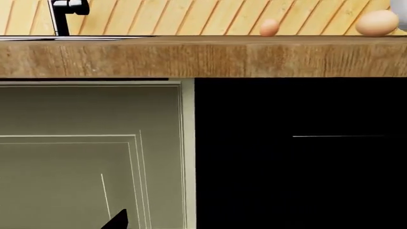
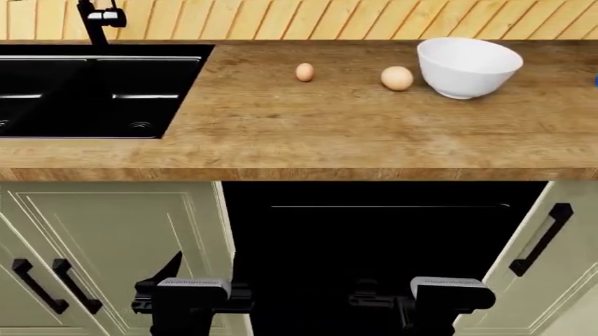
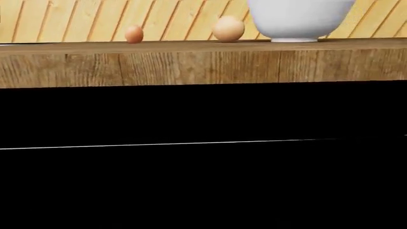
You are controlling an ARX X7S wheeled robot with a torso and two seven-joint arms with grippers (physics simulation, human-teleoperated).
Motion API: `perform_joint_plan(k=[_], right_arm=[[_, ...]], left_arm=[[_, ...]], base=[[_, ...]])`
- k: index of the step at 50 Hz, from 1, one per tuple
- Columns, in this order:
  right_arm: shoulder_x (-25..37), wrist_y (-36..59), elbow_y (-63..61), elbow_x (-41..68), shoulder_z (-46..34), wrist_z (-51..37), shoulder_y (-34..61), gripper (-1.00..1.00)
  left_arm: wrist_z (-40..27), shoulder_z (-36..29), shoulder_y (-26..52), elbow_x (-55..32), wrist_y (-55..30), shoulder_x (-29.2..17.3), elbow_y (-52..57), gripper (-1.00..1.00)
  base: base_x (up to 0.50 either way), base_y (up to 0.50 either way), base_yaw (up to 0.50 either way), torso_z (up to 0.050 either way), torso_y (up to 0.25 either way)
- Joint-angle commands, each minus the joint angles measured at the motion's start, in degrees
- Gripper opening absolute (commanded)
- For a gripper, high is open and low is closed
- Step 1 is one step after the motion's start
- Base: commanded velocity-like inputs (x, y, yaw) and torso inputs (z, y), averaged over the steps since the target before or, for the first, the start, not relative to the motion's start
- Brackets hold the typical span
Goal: Place the eggs and milk next to the bowl.
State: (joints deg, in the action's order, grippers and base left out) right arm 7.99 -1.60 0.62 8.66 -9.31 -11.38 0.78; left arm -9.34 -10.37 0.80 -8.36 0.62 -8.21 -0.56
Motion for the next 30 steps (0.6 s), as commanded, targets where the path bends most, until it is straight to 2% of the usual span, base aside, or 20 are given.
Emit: perform_joint_plan(k=[1,12,30], right_arm=[[0.4,-0.4,0.2,0.3,-0.5,-0.6,0.1,1.00],[0.8,-1.5,0.8,0.5,-0.8,-0.7,0.1,1.00],[1.4,-1.1,0.1,1.0,-1.7,-1.4,0.1,1.00]], left_arm=[[-0.6,-0.3,0.1,-0.5,0.1,-0.4,0.0,1.00],[-0.9,-0.7,0.0,-1.1,0.2,-0.7,0.2,1.00],[-0.8,-1.6,0.1,-1.7,0.5,-1.3,0.1,1.00]], base=[[0.00,-0.27,0.00,0.000,0.000],[0.00,-0.05,0.00,0.000,0.000],[0.00,0.00,0.00,0.049,0.000]])
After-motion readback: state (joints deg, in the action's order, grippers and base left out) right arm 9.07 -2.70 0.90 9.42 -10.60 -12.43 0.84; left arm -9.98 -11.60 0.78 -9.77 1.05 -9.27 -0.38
